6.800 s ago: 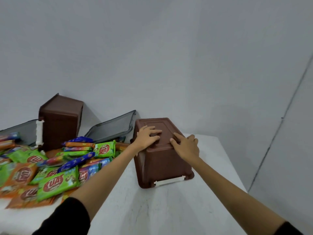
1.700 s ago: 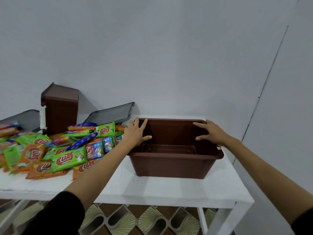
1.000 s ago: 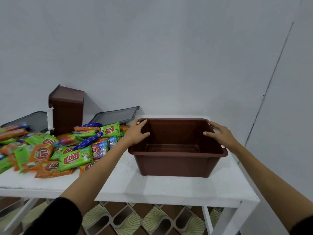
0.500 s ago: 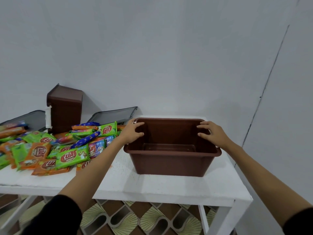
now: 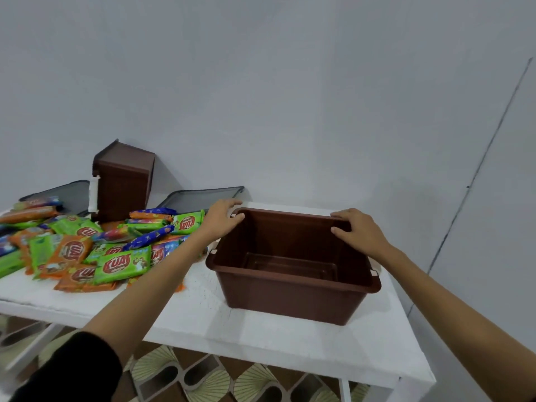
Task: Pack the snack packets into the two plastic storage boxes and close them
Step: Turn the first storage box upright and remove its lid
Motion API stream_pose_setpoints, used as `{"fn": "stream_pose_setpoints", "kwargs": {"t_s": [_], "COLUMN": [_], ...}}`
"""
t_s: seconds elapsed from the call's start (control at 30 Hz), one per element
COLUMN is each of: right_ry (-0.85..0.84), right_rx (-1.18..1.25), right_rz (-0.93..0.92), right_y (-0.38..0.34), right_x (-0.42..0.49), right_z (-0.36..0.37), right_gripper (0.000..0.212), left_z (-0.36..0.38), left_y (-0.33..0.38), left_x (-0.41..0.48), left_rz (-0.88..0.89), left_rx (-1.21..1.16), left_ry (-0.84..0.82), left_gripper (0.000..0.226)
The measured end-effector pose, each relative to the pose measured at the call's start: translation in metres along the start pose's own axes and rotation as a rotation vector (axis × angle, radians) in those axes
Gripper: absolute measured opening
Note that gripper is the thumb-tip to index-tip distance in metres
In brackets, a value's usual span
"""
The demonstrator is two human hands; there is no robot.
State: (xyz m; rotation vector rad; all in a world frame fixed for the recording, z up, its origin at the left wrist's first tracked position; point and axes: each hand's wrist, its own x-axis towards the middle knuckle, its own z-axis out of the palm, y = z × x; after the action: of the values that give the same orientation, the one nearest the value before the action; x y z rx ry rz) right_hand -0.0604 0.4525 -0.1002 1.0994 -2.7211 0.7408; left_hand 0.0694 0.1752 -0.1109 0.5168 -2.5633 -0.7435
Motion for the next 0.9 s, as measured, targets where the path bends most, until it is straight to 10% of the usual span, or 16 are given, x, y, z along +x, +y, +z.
{"fn": "stream_pose_setpoints", "kwargs": {"t_s": [0.9], "right_ry": [-0.423], "right_rx": [-0.036], "right_rz": [-0.087], "right_y": [-0.152], "right_x": [0.3], "right_z": [0.172], "right_gripper": [0.061], "left_z": [-0.065], "left_y": [-0.203], "left_x": [0.176], "left_rz": [-0.495], "left_rx": [0.017], "left_ry": [-0.119], "left_gripper": [0.045]}}
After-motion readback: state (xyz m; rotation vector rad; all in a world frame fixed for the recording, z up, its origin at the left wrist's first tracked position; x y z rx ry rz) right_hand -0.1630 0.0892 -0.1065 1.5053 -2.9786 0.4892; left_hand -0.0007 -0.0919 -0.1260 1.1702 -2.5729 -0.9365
